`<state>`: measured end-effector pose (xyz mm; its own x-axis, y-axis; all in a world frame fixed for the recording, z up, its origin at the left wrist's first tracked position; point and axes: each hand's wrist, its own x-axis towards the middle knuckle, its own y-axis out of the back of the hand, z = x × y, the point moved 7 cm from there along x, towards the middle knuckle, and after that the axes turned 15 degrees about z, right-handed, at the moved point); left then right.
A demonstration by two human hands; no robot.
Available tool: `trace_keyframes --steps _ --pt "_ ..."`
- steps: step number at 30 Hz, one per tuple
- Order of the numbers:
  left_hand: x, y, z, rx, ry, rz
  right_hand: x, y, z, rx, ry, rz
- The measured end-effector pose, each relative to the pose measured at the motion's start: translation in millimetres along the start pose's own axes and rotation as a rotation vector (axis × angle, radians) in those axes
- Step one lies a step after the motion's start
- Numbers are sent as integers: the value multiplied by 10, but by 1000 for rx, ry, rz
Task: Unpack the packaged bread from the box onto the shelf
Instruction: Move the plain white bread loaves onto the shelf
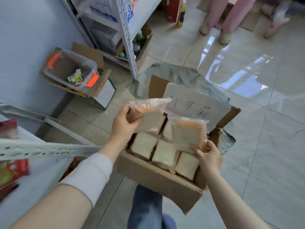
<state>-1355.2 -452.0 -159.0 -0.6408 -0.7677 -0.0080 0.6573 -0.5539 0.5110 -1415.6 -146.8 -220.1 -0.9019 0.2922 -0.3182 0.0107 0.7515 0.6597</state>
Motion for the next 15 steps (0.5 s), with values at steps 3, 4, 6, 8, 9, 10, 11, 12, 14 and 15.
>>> trace_keyframes --steps 3,4,6,8,9,10,11,12,14,15 --pt "-339 839 369 -147 69 143 -541 241 -358 77 75 -152" --pt "-450 1156 496 -170 69 187 -745 309 -508 104 105 -202" --pt "-697 1850 748 -197 55 273 -1213 457 -828 151 167 -288" --pt "-936 2629 999 -189 18 387 -1759 597 -1207 194 246 -373" --pt "-1049 3021 1109 -178 -3 445 -2050 652 -1390 214 282 -418" --pt "-1165 3409 1207 -175 -23 499 -2354 692 -1568 225 322 -466" --pt "-1281 3788 1295 -178 -46 545 -2665 724 -1735 233 361 -513" --pt "-1391 4164 1379 -181 -72 592 -2977 737 -1902 251 396 -563" --pt "-1630 4952 1475 -173 -112 693 -3645 711 -2216 287 459 -669" --pt "-1748 5340 1482 -164 -128 738 -3992 677 -2362 294 496 -712"
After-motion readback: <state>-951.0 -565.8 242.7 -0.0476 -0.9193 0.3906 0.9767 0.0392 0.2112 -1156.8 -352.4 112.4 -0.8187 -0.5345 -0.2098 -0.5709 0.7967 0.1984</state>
